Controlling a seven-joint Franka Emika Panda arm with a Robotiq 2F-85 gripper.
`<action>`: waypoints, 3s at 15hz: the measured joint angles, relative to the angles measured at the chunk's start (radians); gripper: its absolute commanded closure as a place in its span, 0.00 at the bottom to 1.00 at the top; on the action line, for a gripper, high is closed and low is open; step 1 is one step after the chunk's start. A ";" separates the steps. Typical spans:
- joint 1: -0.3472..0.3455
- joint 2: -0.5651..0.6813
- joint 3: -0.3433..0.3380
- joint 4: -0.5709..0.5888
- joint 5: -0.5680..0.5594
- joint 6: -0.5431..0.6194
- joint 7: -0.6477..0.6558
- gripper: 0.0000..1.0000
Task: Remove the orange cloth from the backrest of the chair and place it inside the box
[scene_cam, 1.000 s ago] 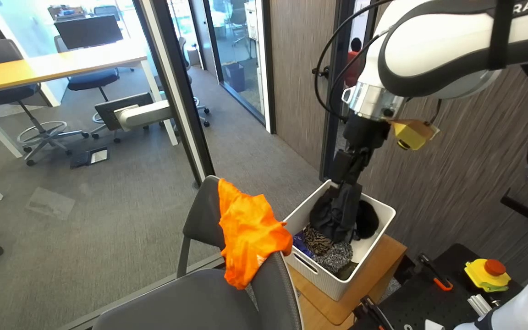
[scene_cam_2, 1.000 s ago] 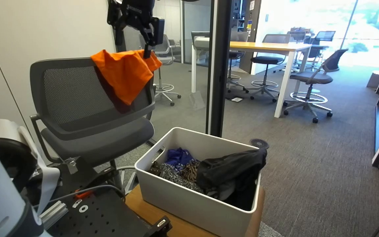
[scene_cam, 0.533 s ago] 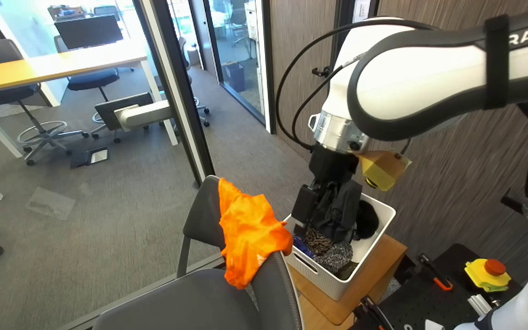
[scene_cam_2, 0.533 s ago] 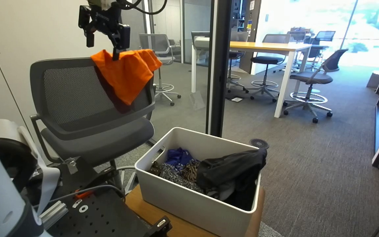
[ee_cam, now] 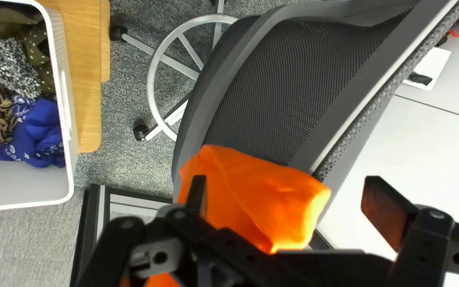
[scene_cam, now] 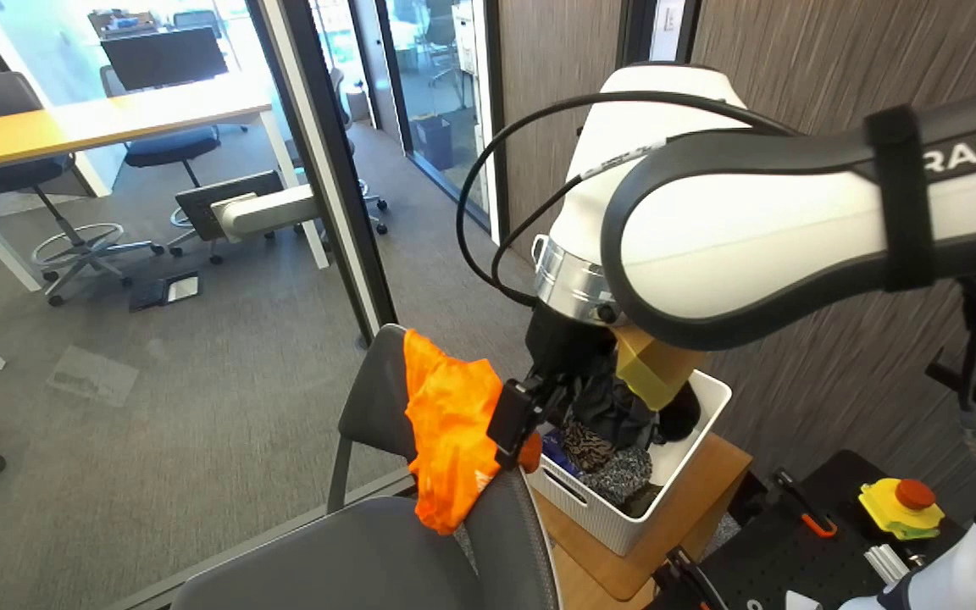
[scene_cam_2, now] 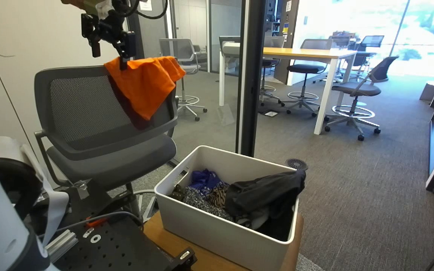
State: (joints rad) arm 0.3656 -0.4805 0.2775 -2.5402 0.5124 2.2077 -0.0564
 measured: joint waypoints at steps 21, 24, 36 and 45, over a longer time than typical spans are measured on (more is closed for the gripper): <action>-0.001 0.092 0.012 0.045 -0.018 0.100 0.070 0.87; -0.004 0.094 0.009 0.047 -0.019 0.106 0.082 0.87; -0.044 -0.060 -0.096 0.120 -0.108 0.050 0.085 0.90; -0.168 -0.179 -0.287 0.152 -0.144 0.031 -0.020 0.90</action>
State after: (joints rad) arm 0.1976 -0.6597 -0.0091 -2.3883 0.3685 2.2388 -0.0768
